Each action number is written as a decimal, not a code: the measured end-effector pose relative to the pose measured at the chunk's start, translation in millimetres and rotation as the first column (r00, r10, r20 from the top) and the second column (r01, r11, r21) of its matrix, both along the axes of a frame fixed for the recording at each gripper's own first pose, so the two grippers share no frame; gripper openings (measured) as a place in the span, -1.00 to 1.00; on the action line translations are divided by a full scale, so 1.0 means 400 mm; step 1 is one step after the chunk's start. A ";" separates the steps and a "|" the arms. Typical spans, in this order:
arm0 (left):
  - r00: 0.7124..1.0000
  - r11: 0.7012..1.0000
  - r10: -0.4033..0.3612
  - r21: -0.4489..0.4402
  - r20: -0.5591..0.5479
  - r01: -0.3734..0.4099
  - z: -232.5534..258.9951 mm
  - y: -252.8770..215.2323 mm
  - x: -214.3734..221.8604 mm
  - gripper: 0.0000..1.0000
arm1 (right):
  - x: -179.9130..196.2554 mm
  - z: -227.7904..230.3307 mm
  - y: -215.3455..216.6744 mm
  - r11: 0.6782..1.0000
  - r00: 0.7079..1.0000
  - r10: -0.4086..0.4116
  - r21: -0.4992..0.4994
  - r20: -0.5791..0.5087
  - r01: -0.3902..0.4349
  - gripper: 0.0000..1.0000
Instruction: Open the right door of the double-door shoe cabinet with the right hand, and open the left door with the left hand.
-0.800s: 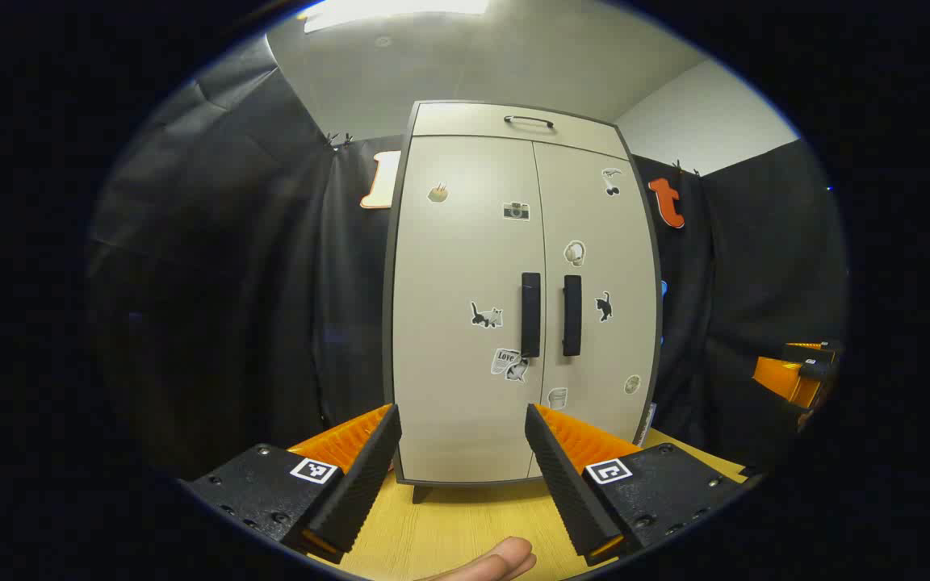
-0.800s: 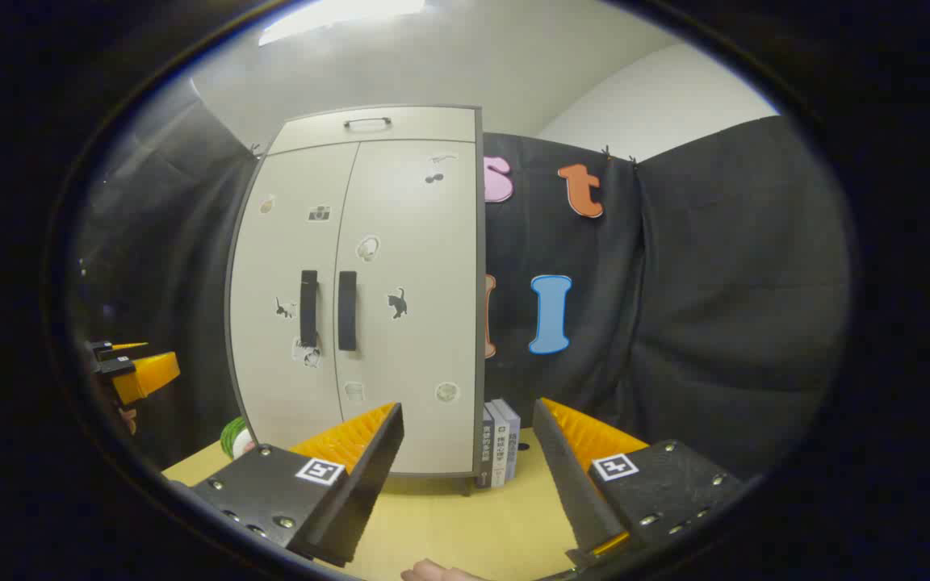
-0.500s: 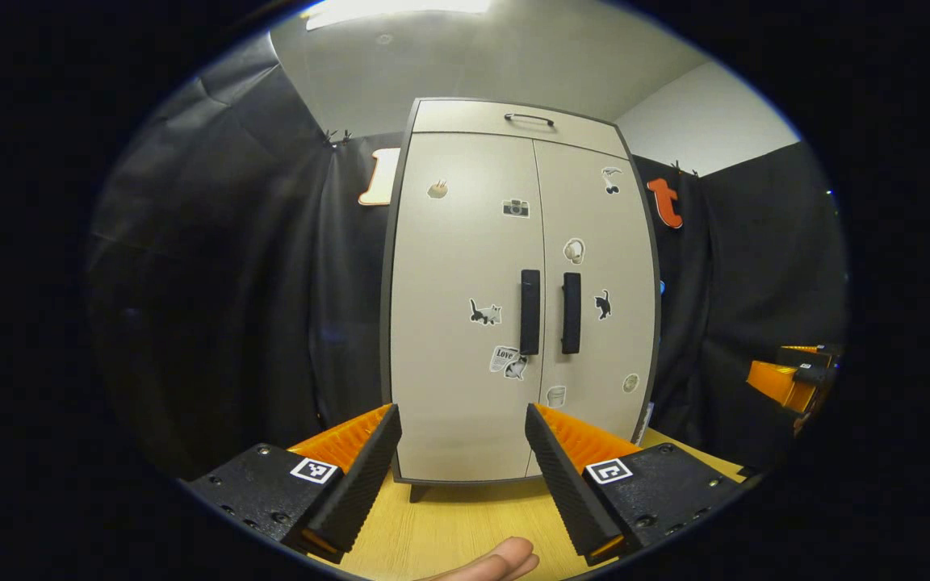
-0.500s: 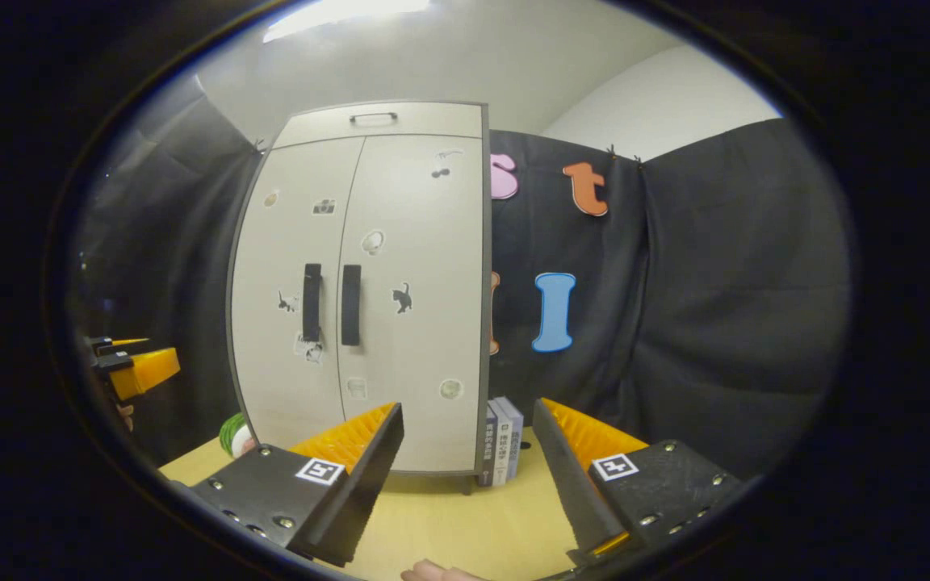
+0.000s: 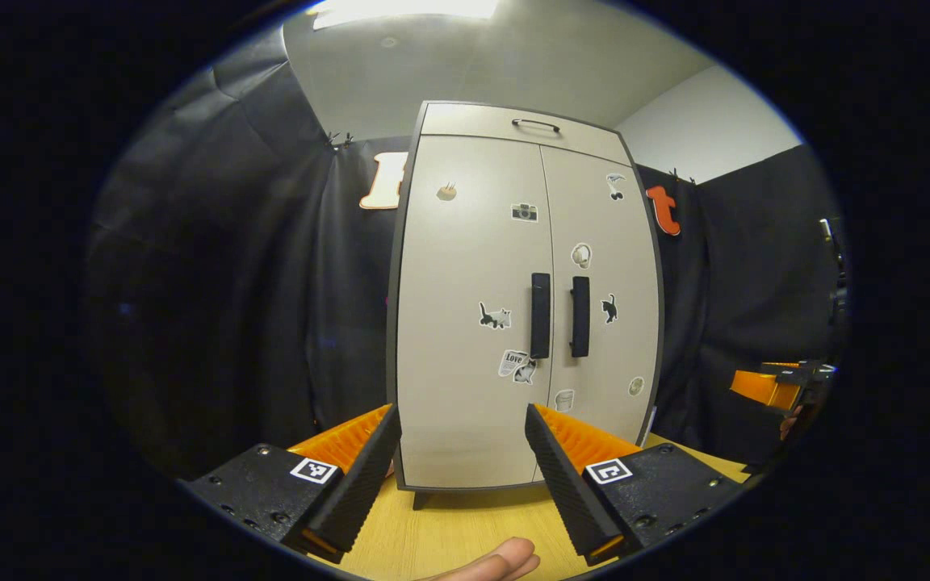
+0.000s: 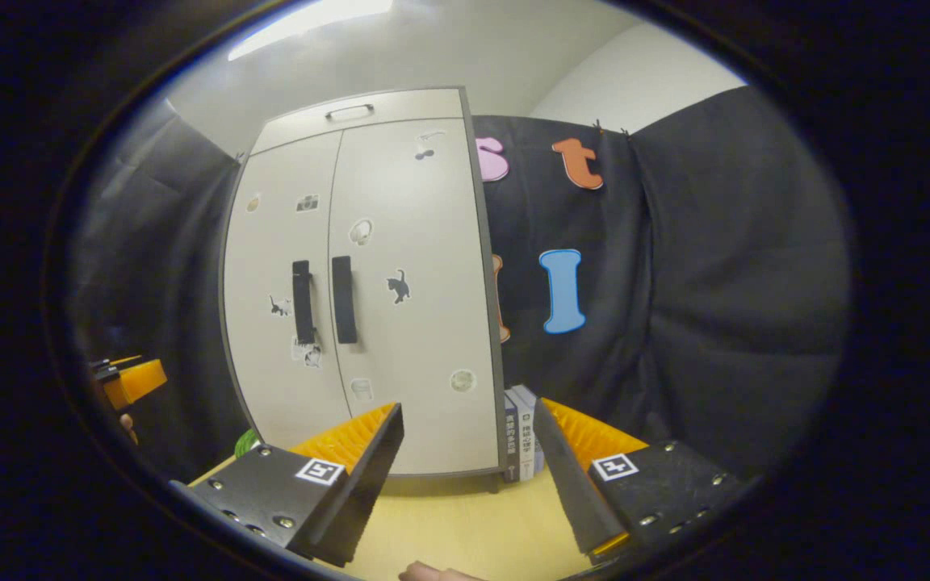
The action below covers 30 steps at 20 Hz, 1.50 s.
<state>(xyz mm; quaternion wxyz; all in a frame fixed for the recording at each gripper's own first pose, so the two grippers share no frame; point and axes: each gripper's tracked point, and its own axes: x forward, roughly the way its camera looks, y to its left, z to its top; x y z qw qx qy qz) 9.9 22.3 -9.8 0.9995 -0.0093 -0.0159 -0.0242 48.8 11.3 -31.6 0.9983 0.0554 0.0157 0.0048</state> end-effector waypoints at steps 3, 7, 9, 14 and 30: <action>1.000 1.000 -0.007 -0.007 -0.015 0.007 -0.021 0.009 0.004 0.92 | 0.054 0.017 0.012 1.000 1.000 0.000 0.024 0.008 0.000 0.92; 1.000 1.000 -0.018 -0.008 -0.024 0.018 -0.053 0.024 -0.001 0.92 | 0.124 0.076 0.063 0.999 0.998 0.053 -0.006 0.024 -0.053 0.92; 0.998 1.000 -0.031 -0.009 -0.045 0.030 -0.086 0.035 -0.010 0.92 | 0.161 0.116 0.114 0.995 0.994 0.101 0.002 0.032 -0.101 0.92; 0.997 0.999 0.022 -0.022 -0.073 -0.024 -0.121 0.100 -0.024 0.92 | 0.297 0.209 0.240 0.984 0.983 0.178 -0.033 0.055 -0.176 0.92; 0.994 0.999 0.048 -0.011 -0.094 -0.049 -0.155 0.170 -0.067 0.92 | 0.552 0.163 0.501 0.968 0.970 0.239 -0.062 -0.041 -0.242 0.97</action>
